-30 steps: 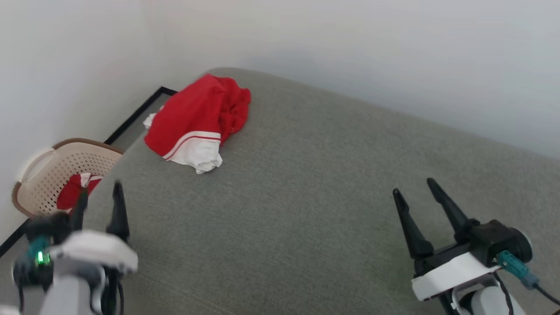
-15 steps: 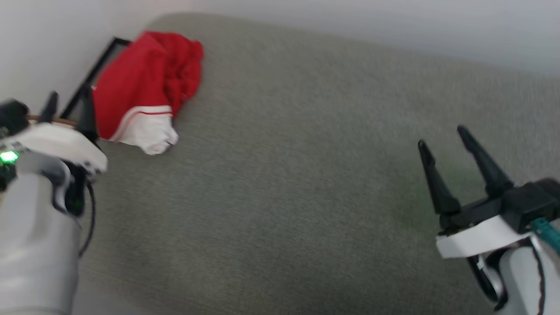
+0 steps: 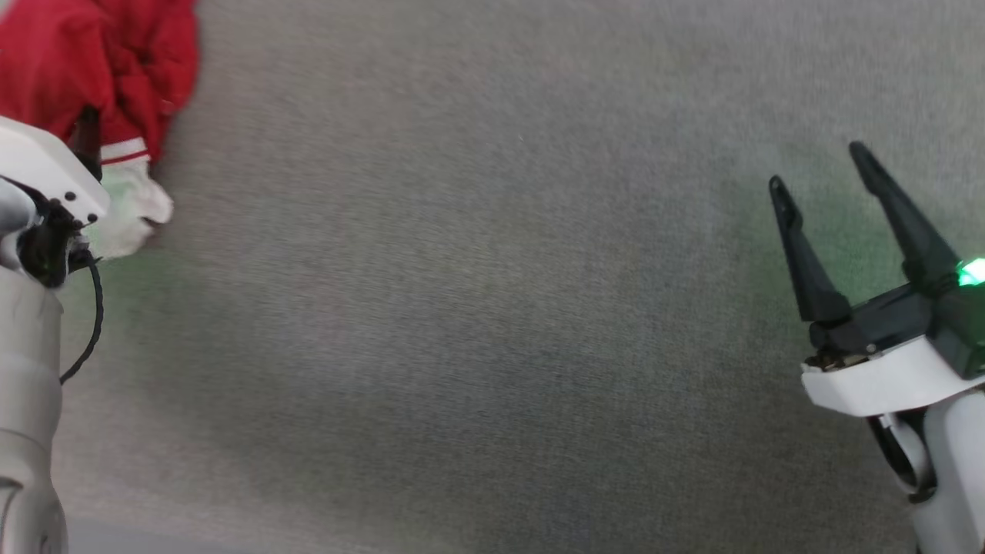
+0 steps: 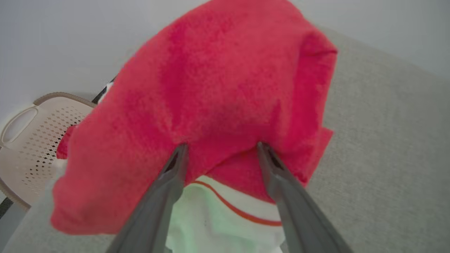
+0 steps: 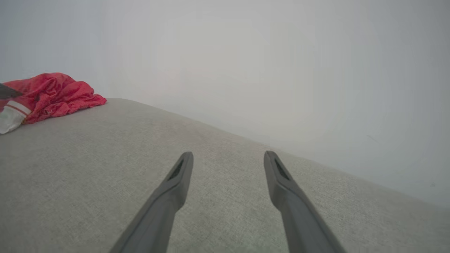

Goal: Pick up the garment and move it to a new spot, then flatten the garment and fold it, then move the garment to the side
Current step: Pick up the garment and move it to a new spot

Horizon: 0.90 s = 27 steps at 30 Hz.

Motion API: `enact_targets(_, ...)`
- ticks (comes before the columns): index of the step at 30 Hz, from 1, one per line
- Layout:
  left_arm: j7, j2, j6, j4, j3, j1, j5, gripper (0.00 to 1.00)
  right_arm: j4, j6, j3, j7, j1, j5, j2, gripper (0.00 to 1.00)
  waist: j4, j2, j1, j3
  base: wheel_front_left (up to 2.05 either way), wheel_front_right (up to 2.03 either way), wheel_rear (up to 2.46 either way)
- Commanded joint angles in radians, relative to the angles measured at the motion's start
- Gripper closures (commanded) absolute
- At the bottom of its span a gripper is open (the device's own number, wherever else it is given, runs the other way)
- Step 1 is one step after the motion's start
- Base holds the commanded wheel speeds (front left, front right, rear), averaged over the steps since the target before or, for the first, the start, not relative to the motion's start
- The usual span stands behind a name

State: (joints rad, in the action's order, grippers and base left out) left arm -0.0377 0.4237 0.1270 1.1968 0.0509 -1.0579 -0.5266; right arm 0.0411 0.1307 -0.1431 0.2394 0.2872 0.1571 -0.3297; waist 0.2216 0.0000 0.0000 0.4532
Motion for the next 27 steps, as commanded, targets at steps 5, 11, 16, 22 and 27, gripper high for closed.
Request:
enact_targets(5, -0.178, -0.002, -0.021, 0.076, 0.012, -0.068, -0.014, 0.00, 0.074, 0.000, 0.015, -0.041, 0.015, -0.015, -0.018, 0.00, -0.047, 0.0000, 0.0000, 0.123, 0.00, 0.00, 0.00)
enact_targets(11, -0.404, -0.066, -0.062, 0.110, 0.016, -0.038, -0.044, 0.00, 0.111, 0.000, 0.021, -0.070, 0.020, -0.023, -0.025, 0.00, -0.049, 0.0000, 0.0000, 0.156, 0.00, 0.00, 0.00)
enact_targets(16, -0.448, -0.084, -0.081, 0.119, 0.010, -0.021, -0.065, 0.00, 0.122, 0.000, 0.018, -0.077, 0.023, -0.024, -0.022, 0.00, -0.054, 0.0000, 0.0000, 0.160, 0.00, 0.00, 0.00)
enact_targets(22, -0.320, -0.013, -0.051, 0.077, 0.026, -0.091, -0.036, 1.00, 0.099, 0.000, 0.046, -0.057, 0.012, -0.022, -0.006, 0.00, -0.043, 0.0000, 0.0000, 0.122, 0.00, 0.00, 0.00)
enact_targets(27, -0.244, 0.035, -0.028, 0.049, 0.051, -0.142, -0.013, 1.00, 0.076, 0.000, 0.063, -0.035, -0.008, -0.020, 0.014, 0.00, -0.032, 0.0000, 0.0000, 0.069, 0.00, 0.00, 0.00)
